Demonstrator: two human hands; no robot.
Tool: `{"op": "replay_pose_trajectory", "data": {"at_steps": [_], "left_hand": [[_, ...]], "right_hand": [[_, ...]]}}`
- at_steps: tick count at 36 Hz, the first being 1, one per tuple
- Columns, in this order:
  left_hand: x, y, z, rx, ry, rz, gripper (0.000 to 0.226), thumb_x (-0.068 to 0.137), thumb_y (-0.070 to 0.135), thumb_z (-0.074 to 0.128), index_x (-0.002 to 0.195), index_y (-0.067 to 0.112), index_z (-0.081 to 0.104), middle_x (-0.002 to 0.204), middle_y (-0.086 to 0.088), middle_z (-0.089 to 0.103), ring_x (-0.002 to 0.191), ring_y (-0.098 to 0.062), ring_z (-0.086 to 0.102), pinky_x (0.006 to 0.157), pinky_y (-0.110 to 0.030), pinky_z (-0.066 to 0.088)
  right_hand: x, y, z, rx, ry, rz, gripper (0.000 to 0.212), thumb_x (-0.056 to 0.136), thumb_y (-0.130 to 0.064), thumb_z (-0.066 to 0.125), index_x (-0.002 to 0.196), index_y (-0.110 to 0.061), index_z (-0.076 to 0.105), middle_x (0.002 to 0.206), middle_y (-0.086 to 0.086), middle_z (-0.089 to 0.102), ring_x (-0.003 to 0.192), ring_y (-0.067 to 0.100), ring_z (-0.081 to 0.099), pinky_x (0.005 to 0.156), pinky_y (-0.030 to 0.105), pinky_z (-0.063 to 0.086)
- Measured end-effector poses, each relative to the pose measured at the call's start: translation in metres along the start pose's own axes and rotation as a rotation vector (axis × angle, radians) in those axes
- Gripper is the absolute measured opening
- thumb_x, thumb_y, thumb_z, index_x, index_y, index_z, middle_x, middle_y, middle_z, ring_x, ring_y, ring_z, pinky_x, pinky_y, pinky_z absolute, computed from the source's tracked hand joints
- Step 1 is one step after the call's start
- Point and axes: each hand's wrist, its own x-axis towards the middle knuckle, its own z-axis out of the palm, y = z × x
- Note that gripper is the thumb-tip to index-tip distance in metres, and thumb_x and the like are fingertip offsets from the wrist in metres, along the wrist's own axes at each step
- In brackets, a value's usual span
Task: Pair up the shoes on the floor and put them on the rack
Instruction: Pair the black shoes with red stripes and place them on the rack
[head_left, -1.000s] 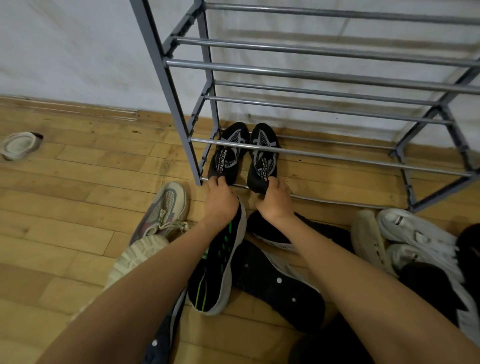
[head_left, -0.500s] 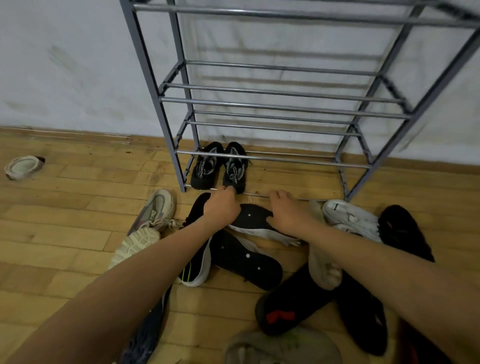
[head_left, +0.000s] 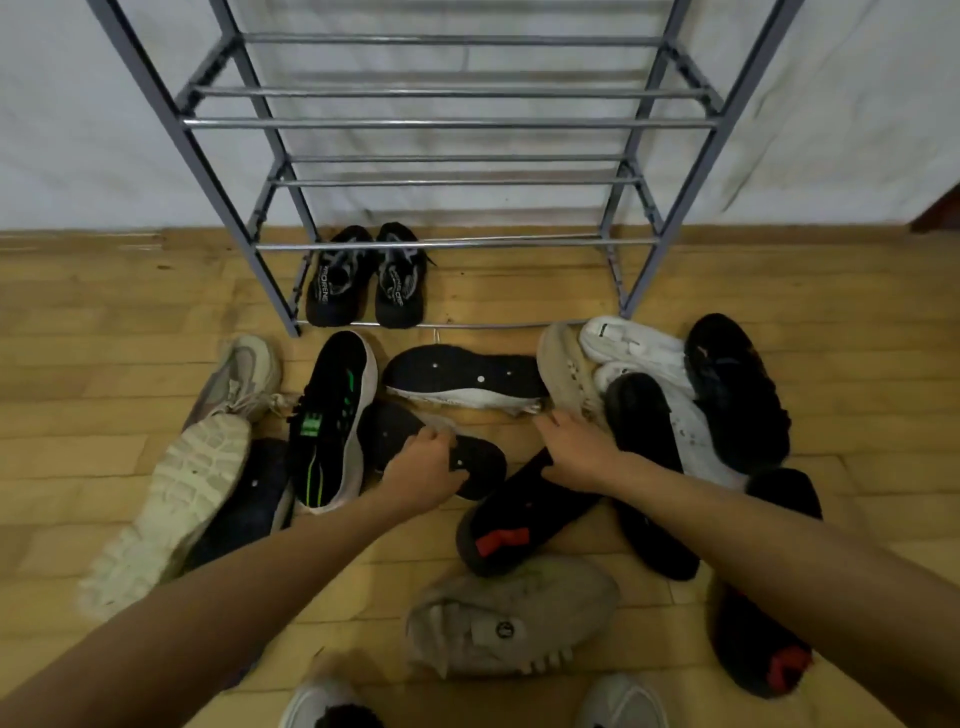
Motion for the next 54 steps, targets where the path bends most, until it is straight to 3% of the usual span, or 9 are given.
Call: {"op": "replay_pose_trajectory", "data": {"at_steps": [9, 16, 23, 28, 32, 37, 44, 50, 54], "left_hand": [[0.003, 0.027, 0.05, -0.111, -0.102, -0.024, 0.066, 0.082, 0.058, 0.058, 0.132, 0.016, 0.048, 0.13, -0.008, 0.043, 0.116, -0.027, 0.05, 0.093, -0.034, 0.045], [0.007, 0.035, 0.053, -0.025, -0.126, -0.109, 0.061, 0.083, 0.033, 0.066, 0.132, 0.012, 0.037, 0.131, -0.011, 0.034, 0.111, -0.036, 0.053, 0.085, -0.041, 0.048], [0.007, 0.043, 0.052, -0.058, -0.213, -0.237, 0.075, 0.086, 0.033, 0.066, 0.139, 0.003, 0.024, 0.14, -0.022, 0.033, 0.121, -0.038, 0.047, 0.09, -0.039, 0.045], [0.007, 0.046, 0.028, -0.141, -0.257, -0.165, 0.028, 0.088, 0.033, 0.063, 0.098, 0.007, 0.057, 0.098, -0.013, 0.06, 0.087, -0.022, 0.056, 0.059, -0.027, 0.038], [-0.002, 0.047, 0.005, -0.17, -0.182, -0.119, 0.033, 0.09, 0.028, 0.06, 0.108, 0.0, 0.066, 0.098, -0.016, 0.066, 0.086, -0.025, 0.061, 0.071, -0.034, 0.044], [-0.011, 0.036, -0.02, -0.152, -0.038, -0.112, 0.033, 0.09, 0.024, 0.061, 0.121, 0.01, 0.062, 0.115, -0.013, 0.065, 0.104, -0.026, 0.061, 0.087, -0.036, 0.049], [-0.026, 0.016, -0.035, -0.166, 0.073, -0.116, 0.031, 0.091, 0.018, 0.059, 0.121, 0.008, 0.061, 0.115, -0.014, 0.066, 0.103, -0.027, 0.062, 0.087, -0.039, 0.052], [-0.028, 0.013, -0.036, -0.209, 0.085, -0.105, 0.027, 0.094, 0.018, 0.055, 0.117, 0.006, 0.062, 0.112, -0.013, 0.066, 0.102, -0.028, 0.062, 0.085, -0.039, 0.05], [-0.027, -0.004, -0.037, -0.367, 0.13, -0.156, 0.025, 0.094, 0.017, 0.054, 0.116, 0.007, 0.062, 0.107, -0.011, 0.066, 0.101, -0.027, 0.062, 0.082, -0.036, 0.049]], "right_hand": [[0.004, 0.017, 0.035, 0.142, 0.025, 0.024, 0.071, 0.086, -0.03, 0.06, 0.146, -0.012, 0.026, 0.151, 0.013, 0.021, 0.143, 0.032, 0.01, 0.11, 0.043, 0.025], [-0.015, 0.041, 0.043, 0.214, 0.249, -0.043, 0.05, 0.087, -0.022, 0.06, 0.133, -0.01, 0.043, 0.143, 0.007, 0.038, 0.136, 0.026, 0.029, 0.108, 0.038, 0.032], [-0.035, 0.047, 0.062, 0.292, 0.27, -0.061, 0.066, 0.088, -0.016, 0.06, 0.146, -0.013, 0.028, 0.157, -0.001, 0.019, 0.144, 0.023, 0.016, 0.113, 0.039, 0.03], [-0.034, 0.045, 0.067, 0.293, 0.269, -0.05, 0.063, 0.088, -0.021, 0.062, 0.144, -0.013, 0.033, 0.158, -0.001, 0.014, 0.144, 0.025, 0.014, 0.114, 0.04, 0.029], [-0.032, 0.041, 0.065, 0.312, 0.312, -0.045, 0.063, 0.087, -0.02, 0.063, 0.142, -0.013, 0.033, 0.157, 0.002, 0.014, 0.141, 0.028, 0.019, 0.11, 0.043, 0.033], [-0.024, 0.033, 0.058, 0.378, 0.306, 0.01, 0.062, 0.088, -0.013, 0.061, 0.143, -0.021, 0.034, 0.155, 0.011, 0.01, 0.139, 0.035, 0.019, 0.106, 0.046, 0.038], [-0.007, 0.01, 0.047, 0.281, 0.334, -0.085, 0.057, 0.085, -0.006, 0.057, 0.138, -0.014, 0.039, 0.138, 0.012, 0.04, 0.119, 0.035, 0.039, 0.097, 0.04, 0.037], [0.006, -0.002, 0.029, 0.281, 0.386, -0.092, 0.038, 0.079, -0.008, 0.062, 0.114, -0.01, 0.048, 0.119, 0.011, 0.053, 0.11, 0.029, 0.046, 0.077, 0.033, 0.039], [0.008, 0.0, 0.02, 0.368, 0.537, -0.01, 0.032, 0.073, -0.013, 0.066, 0.101, -0.011, 0.05, 0.103, 0.005, 0.052, 0.1, 0.023, 0.047, 0.076, 0.033, 0.039]]}}
